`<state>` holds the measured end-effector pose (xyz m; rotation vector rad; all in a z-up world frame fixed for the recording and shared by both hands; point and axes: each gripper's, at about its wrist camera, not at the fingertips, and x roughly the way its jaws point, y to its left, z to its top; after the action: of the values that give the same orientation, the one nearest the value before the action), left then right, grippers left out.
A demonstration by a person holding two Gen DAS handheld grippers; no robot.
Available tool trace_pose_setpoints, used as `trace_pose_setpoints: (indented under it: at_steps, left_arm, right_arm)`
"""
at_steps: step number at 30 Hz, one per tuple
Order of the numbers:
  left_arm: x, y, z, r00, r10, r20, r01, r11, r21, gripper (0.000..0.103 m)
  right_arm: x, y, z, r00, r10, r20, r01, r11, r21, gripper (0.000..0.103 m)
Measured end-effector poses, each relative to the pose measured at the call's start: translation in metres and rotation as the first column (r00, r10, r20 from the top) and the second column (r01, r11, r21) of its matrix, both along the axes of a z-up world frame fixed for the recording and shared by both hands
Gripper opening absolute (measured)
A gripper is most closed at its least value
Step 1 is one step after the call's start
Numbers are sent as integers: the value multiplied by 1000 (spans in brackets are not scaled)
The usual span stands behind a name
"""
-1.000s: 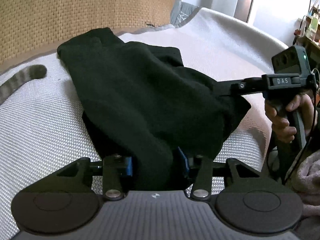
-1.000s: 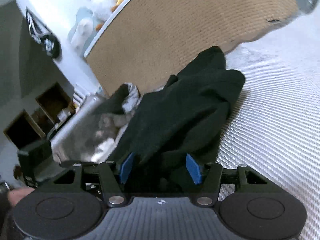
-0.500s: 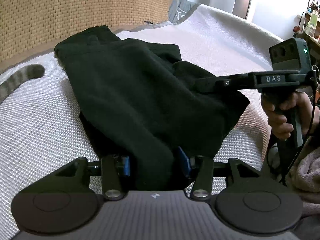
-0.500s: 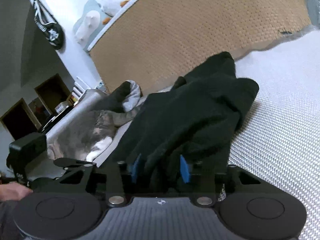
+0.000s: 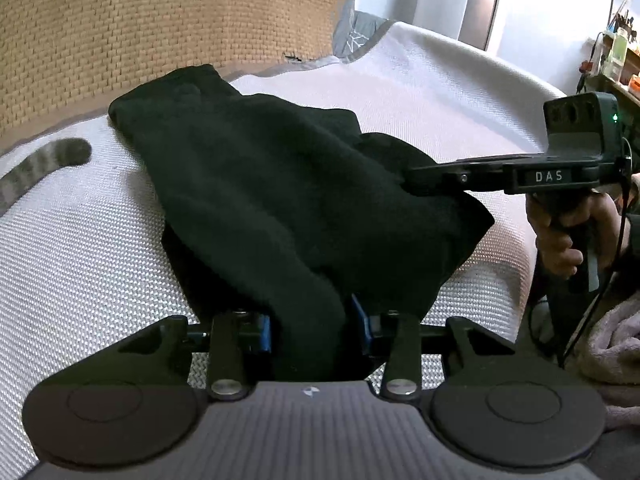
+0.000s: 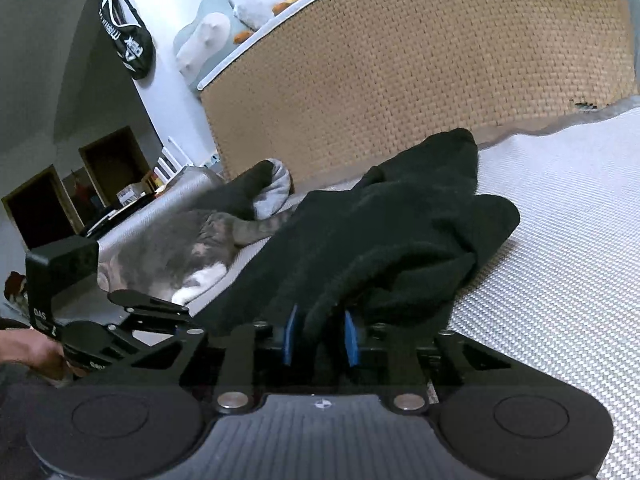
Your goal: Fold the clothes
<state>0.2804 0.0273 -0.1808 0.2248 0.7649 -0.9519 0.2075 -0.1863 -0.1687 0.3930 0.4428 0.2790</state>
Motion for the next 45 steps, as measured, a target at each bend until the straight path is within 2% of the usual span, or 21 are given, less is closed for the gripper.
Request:
trace_pose_setpoints:
  at_steps: [7,19,28,32,35,40,43,45]
  left_arm:
    - [0,-1,-1,1000,-14,-6,14,1000,0,37]
    - [-12,5,4,997,-76,11,77,997,-20,29]
    - [-15,8,4,995,-95,24,96,995,-23,29]
    - [-16,6,1,995,-95,37,95,995,7,31]
    - [-15,6,1,995,-94,41,94,996,6,31]
    - [-15,7,-4,994,-93,53,92,996,22,38]
    - [-14,7,-5,994,-91,53,90,996,22,38]
    - [-13,9,-6,995,-92,49,92,996,21,36]
  right_arm:
    - [-3,1,-1,1000,0,3,0,1000,-7,27]
    - [-20,-3,11,999,26,38,-25,999,-25,21]
    - [-17,-9,9,1000,21,-22,-21,1000,2,22]
    - [-13,-21,5,998,8,-62,-3,997,73,33]
    - [-15,-31,6,998,5,-67,2,994,113,37]
    - [-14,-50,7,992,-98,-77,109,981,158,50]
    - [0,-60,-4,986,-98,-135,126,966,225,51]
    - [5,-55,-5,986,-80,-143,109,972,209,51]
